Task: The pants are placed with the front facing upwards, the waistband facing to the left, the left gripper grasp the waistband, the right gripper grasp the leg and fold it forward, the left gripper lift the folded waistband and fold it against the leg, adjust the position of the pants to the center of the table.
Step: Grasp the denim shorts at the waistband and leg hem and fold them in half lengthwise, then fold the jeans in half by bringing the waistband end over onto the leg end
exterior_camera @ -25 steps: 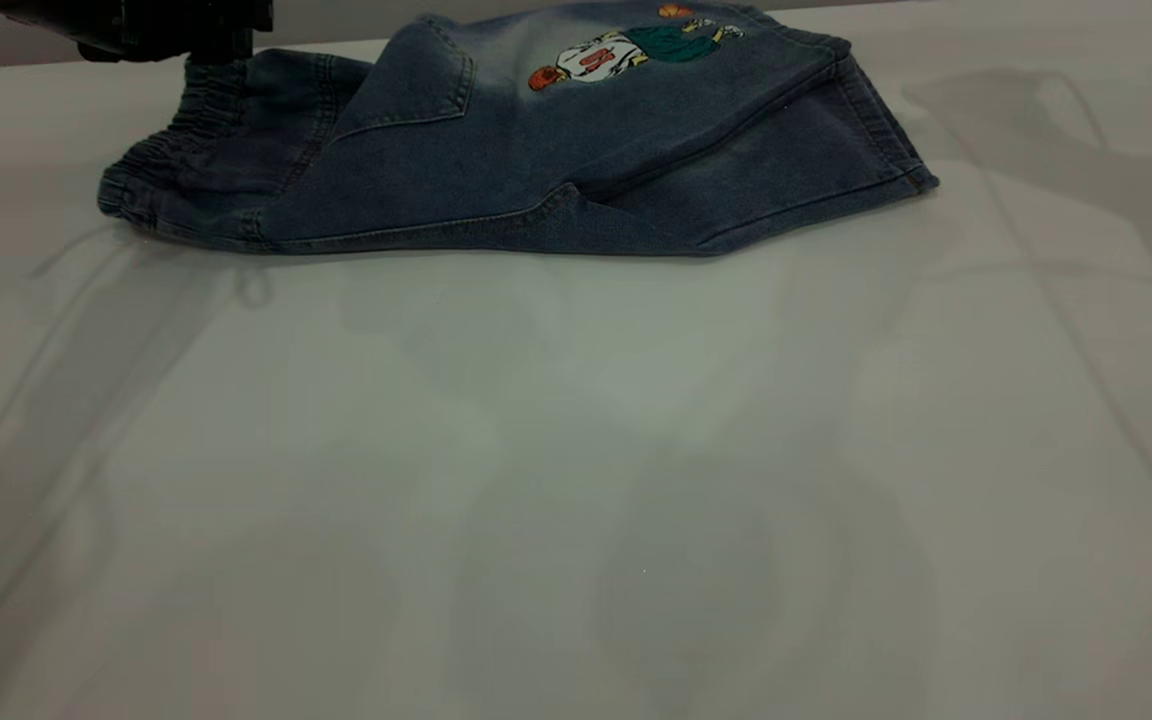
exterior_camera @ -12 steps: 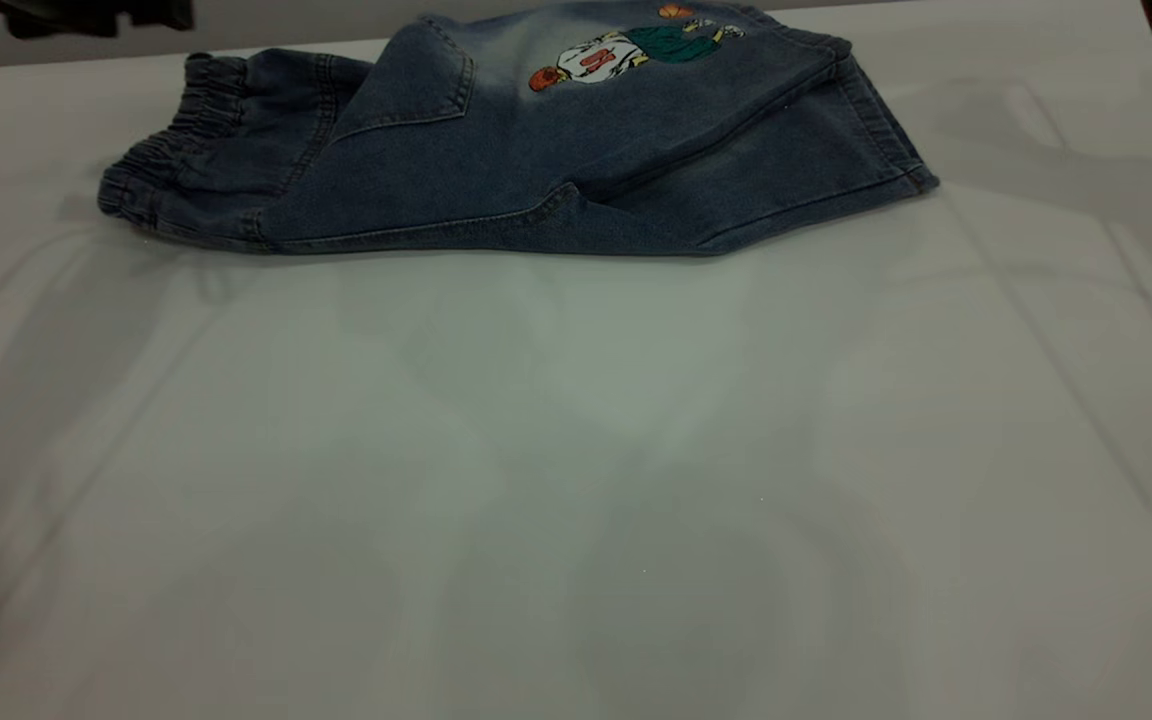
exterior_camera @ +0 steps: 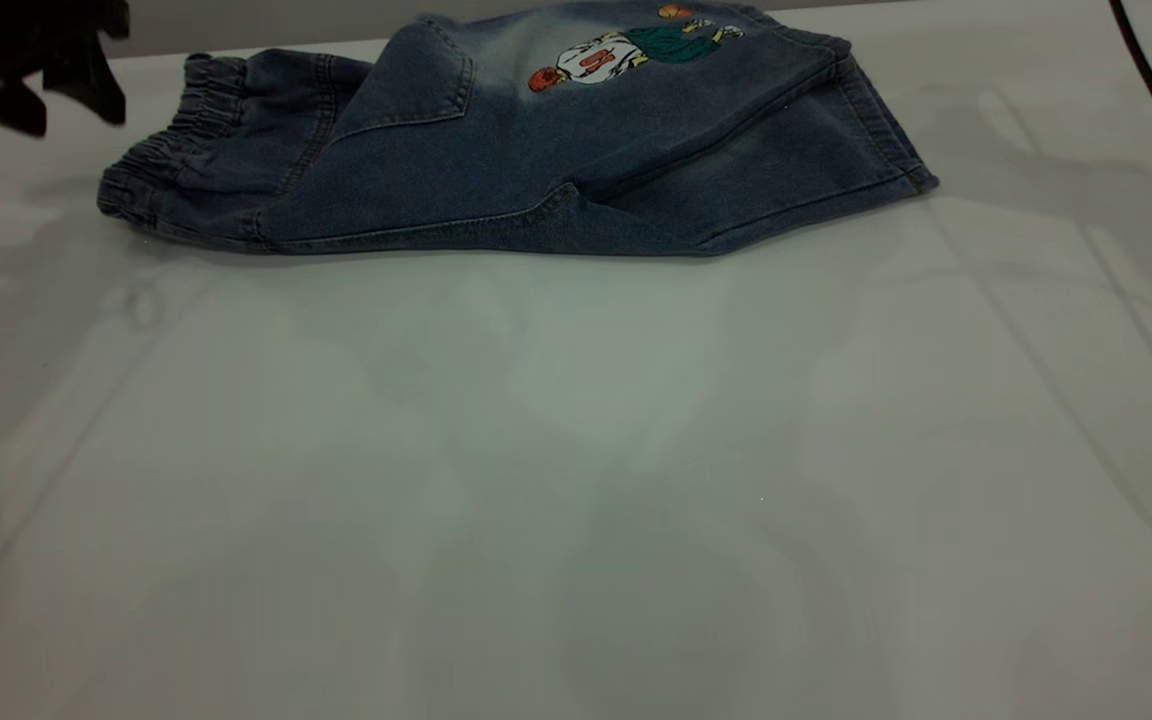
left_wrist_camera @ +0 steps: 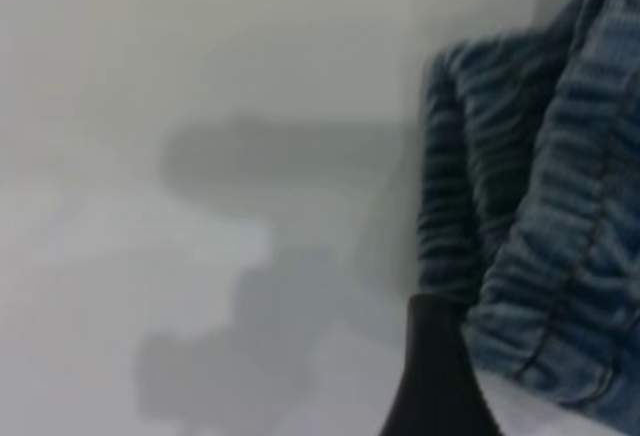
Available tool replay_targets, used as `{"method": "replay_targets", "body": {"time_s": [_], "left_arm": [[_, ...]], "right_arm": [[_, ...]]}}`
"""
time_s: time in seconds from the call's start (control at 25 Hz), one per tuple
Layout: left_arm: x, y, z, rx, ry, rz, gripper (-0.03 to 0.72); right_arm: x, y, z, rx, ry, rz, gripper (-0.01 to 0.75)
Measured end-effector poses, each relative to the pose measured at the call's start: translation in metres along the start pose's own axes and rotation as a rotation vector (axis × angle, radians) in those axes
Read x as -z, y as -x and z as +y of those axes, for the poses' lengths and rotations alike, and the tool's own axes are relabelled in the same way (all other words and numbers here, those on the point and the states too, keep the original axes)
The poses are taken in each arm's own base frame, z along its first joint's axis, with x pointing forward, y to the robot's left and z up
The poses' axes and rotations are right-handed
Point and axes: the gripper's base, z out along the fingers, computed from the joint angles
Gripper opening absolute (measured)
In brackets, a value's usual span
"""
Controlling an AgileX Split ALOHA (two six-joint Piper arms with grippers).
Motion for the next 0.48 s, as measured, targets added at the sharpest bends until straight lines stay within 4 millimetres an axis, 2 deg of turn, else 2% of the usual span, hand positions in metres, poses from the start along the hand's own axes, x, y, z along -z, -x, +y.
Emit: {"method": "replay_targets", "body": {"time_s": [0.28,0.48], "left_arm": [[-0.002,-0.003,0.007,-0.034,0.021,0.028,0.436],[-0.023,-0.014,0.011,-0.022,0.025,0.069,0.436]], "right_arm": [[-0.002,-0.002,0.003,0.008,0.013,0.024,0.574],[-0.002,-0.002,0.003,0.007,0.013,0.024,0.574]]}}
